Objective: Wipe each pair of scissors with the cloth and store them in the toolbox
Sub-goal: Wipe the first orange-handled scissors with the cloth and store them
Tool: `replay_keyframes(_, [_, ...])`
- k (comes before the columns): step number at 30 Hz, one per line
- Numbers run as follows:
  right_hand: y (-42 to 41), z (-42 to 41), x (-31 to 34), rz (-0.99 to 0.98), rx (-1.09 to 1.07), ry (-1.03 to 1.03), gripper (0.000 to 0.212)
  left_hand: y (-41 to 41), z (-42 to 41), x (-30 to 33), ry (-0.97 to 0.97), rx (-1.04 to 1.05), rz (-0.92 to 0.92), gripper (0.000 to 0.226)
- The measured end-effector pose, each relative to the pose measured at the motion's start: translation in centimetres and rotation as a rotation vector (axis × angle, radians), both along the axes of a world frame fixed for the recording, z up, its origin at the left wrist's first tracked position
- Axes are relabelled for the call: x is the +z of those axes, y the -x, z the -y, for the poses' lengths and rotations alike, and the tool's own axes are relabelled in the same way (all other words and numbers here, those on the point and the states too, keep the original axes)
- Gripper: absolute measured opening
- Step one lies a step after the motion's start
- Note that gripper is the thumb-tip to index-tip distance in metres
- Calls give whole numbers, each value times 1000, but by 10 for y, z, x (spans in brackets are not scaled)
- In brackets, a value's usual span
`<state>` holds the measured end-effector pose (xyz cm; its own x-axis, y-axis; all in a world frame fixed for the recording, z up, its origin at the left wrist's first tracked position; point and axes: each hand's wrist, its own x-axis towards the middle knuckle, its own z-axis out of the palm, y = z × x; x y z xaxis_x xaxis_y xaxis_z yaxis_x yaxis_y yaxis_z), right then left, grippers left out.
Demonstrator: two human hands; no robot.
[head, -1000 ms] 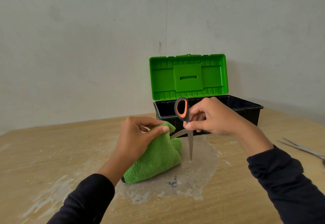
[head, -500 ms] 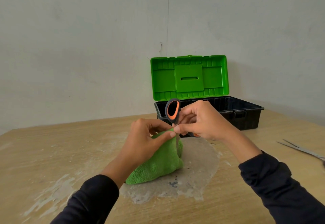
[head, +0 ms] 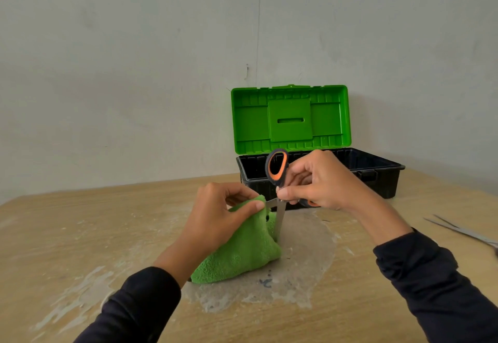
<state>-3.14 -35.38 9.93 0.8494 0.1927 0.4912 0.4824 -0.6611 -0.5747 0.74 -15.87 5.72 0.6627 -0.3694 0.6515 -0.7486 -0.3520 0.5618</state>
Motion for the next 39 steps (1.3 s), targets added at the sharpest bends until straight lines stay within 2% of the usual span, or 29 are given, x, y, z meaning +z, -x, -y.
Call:
replay_keyframes(9, [-1,2,0,15,5,-101,11,1,2,1,-13,-3,25,1])
replay_keyframes(21, [-3,21,3,12,-113,-210,12,-9,-8,3,91,108,9,3])
replay_keyframes(24, [-2,34,5,41,-170,-426,12,-14,-14,1,123,206,-12,8])
replay_keyframes(27, [-3,33,5,70,-171,-660,11,-13,-12,-4,45,248,-31,13])
replay_keyframes(30, [-8,13,0,9,-145,-780,33,-4,0,-6,-26,240,49,21])
replay_keyframes(32, [-11,-1,-6,0,-145,-831,48,3,9,-7,-17,204,98,19])
replay_keyframes(35, [-16,-16,-14,27,-150,-949,54,8,16,-9,122,178,34,16])
replay_keyframes(39, [-17,-26,-17,77,-178,-1059,27,11,20,-9,496,128,-256,31])
